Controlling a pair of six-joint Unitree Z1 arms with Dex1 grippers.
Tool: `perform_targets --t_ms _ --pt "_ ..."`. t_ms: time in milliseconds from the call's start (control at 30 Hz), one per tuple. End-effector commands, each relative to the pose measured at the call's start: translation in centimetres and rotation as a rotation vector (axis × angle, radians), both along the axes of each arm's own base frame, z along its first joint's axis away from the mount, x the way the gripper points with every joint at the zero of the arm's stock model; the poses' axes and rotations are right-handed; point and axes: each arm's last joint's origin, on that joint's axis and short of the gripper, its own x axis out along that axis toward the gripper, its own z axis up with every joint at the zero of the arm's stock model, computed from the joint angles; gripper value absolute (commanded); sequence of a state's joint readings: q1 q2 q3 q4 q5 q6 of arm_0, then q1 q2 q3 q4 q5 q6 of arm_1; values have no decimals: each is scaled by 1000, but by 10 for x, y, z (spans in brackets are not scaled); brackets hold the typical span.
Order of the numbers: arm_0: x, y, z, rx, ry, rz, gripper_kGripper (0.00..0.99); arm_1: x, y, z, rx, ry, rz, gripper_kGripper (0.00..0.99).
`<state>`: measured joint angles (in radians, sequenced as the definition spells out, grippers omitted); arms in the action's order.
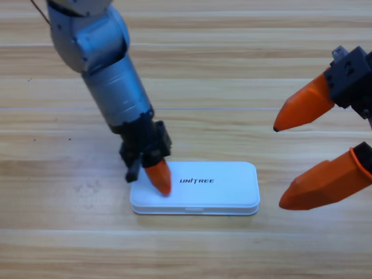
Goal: Clean up eraser and pencils
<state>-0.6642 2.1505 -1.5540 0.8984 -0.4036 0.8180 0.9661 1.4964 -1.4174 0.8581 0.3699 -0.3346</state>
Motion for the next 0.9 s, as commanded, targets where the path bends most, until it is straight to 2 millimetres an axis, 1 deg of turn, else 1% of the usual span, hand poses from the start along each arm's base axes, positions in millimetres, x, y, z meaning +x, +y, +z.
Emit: perform_targets --t_ms 33,100,167,233,300,433,500,567,600,633,667,700,833,900 --pt "-59 13 98 -95 -148 -68 0 -3 3 -6 6 7 12 990" --pt "-85 17 125 -125 -190 -113 0 -3 3 -6 8 7 11 990" --pt "-110 20 146 -140 -223 -148 0 -3 3 -6 6 8 11 990" --pt "-135 19 162 -152 -238 -165 0 -3 3 -6 8 7 11 990" --pt "-156 15 173 -155 -234 -183 0 -3 2 -6 8 7 9 990" --pt "-181 8 185 -174 -211 -191 0 -3 3 -6 8 7 11 990" --pt "-186 3 188 -186 -185 -161 0 -3 3 -6 6 8 11 990" --pt "-188 -1 189 -196 -176 -166 0 -3 3 -7 5 9 11 990" --pt "-188 -1 190 -198 -183 -167 256 -3 3 -6 6 8 11 990" --pt "-187 -2 190 -190 -193 -163 623 -3 3 -6 6 8 11 990" --pt "-186 -3 188 -182 -197 -161 922 -3 3 -7 5 9 11 990" --pt "-185 -4 188 -181 -199 -163 986 -3 2 -6 6 8 9 990" --pt "-185 -3 185 -165 -220 -180 990 -3 3 -7 5 11 8 990" --pt "-186 -1 185 -174 -251 -248 990 -3 3 -7 6 10 8 990"
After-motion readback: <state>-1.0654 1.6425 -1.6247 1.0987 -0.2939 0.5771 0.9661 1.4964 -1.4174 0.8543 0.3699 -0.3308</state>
